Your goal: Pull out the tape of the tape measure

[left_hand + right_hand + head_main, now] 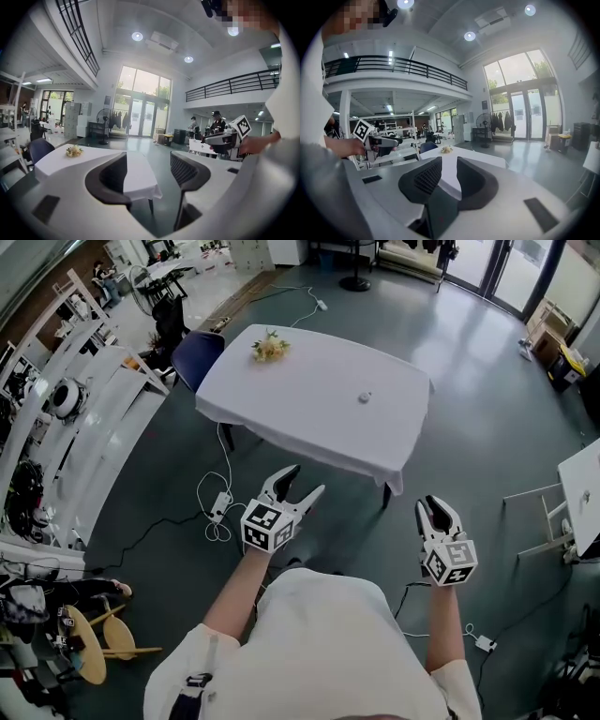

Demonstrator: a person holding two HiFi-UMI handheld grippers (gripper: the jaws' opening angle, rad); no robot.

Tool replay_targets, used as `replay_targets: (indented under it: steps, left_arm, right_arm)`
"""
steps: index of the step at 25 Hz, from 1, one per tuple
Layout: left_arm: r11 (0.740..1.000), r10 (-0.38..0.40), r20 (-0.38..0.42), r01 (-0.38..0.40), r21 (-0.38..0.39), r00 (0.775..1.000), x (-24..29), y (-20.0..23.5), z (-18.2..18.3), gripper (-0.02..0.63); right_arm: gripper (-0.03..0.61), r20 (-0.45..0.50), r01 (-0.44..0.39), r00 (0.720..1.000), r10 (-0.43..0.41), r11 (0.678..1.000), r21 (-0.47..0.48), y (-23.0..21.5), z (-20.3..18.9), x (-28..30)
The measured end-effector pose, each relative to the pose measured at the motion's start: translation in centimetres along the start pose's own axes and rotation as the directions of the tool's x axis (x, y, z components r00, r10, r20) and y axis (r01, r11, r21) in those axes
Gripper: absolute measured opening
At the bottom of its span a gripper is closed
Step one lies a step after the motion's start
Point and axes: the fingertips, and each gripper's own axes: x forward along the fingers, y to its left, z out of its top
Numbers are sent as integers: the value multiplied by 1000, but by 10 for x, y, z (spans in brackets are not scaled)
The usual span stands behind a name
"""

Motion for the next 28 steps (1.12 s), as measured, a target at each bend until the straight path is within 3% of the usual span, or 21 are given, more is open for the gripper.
replay_targets:
  steps: [12,28]
  left_arm:
    - [1000,22,-51,-23,-19,998,16,3,-25,291]
    - [997,-67,-88,64,-35,994,99,105,-8,291]
  right_arm:
    - [115,-39,-14,999,15,1000,20,-19,-20,16]
    - [115,-94,67,994,-62,996,53,-46,-5,128]
